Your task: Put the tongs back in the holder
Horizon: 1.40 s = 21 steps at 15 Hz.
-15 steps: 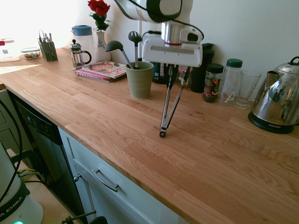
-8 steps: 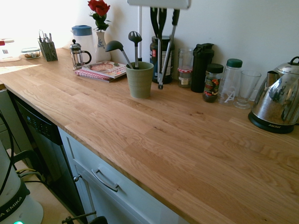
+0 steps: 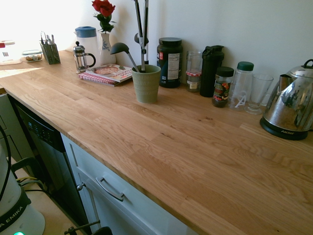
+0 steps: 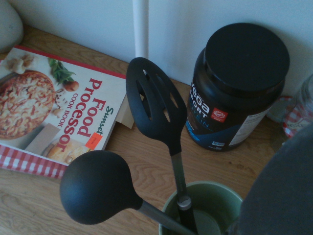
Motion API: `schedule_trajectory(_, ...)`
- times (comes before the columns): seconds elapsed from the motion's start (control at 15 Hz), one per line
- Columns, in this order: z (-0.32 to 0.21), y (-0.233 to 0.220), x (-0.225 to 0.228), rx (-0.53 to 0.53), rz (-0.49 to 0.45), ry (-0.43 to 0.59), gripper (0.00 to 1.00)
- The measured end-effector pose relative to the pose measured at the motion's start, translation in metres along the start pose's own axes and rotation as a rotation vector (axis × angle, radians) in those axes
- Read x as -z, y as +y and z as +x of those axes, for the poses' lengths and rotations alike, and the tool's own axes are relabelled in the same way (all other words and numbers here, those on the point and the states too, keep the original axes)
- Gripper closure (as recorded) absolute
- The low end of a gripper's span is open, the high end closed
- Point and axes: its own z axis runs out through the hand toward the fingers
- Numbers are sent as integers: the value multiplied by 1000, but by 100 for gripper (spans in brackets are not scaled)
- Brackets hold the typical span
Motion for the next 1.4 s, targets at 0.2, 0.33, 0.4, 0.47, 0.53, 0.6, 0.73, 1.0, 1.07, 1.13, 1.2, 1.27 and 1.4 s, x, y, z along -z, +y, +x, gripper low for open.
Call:
schedule_trajectory(0.2, 3, 6, -48, -29, -18, -7, 100)
schedule_trajectory(0.33, 2, 9, -67, -37, -19, -7, 100)
schedule_trajectory(0.4, 2, 10, -74, -39, -20, -9, 100)
schedule_trajectory(0.47, 1, 11, -82, -41, -23, -14, 100)
schedule_trajectory(0.53, 0, 11, -93, -43, -27, -24, 0)
schedule_trajectory(0.6, -1, 12, -103, -45, -33, -36, 0)
schedule_trajectory(0.73, 0, 11, -118, -46, -40, -51, 0)
schedule_trajectory(1.0, 1, 11, -133, -54, -53, -67, 0)
schedule_trajectory(1.07, 1, 11, -138, -55, -57, -74, 0)
schedule_trajectory(1.13, 0, 12, -142, -56, -60, -78, 0)
schedule_trajectory(1.2, 0, 13, -146, -58, -61, -79, 0)
schedule_trajectory(1.27, 0, 14, -150, -59, -63, -82, 0)
schedule_trajectory(1.4, -1, 16, -154, -60, -65, -84, 0)
